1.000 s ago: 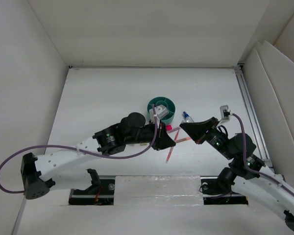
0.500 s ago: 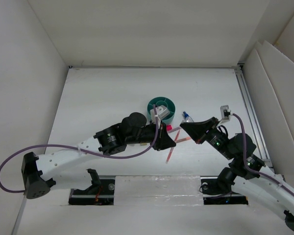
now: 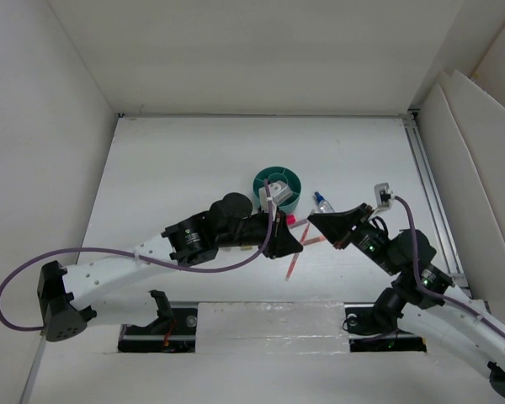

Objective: Sort the stationery into containers
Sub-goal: Close the pen cap on the pen.

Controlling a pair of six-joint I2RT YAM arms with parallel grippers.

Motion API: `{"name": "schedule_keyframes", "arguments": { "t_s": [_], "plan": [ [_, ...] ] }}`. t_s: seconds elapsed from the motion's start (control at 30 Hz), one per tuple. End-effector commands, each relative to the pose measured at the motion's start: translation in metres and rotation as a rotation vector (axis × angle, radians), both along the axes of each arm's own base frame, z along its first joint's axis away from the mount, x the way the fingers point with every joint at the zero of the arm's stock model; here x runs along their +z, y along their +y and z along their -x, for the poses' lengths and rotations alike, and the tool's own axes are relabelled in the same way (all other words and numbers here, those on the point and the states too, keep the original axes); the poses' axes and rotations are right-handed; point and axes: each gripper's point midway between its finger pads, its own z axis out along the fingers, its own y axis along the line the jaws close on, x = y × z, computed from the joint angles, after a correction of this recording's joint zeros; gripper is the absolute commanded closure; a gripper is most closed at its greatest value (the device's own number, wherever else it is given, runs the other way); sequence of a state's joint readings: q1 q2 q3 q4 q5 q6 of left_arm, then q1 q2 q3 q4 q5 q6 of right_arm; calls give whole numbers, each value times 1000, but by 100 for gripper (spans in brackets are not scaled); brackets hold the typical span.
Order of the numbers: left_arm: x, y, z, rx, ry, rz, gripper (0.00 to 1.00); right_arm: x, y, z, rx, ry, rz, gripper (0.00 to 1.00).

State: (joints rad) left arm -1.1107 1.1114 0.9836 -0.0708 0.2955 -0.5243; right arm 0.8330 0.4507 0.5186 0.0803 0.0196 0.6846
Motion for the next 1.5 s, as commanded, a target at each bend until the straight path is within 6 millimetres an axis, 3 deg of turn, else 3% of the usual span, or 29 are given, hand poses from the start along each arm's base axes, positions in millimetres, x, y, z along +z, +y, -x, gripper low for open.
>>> {"name": "schedule_keyframes", "arguments": {
  "t_s": [0.0,0.67,1.47],
  "plan": [
    [38,-3,-3,0,-61,89,100,8,-3,2,-6,-28,-13,100],
    [27,-9,4,-52,-34,72,100,25,-22,-3,-95,-26,-82,100],
    [25,-10,-1,-38,-53,58,100,24,-12,10,-6,-31,-63,100]
  ]
}}
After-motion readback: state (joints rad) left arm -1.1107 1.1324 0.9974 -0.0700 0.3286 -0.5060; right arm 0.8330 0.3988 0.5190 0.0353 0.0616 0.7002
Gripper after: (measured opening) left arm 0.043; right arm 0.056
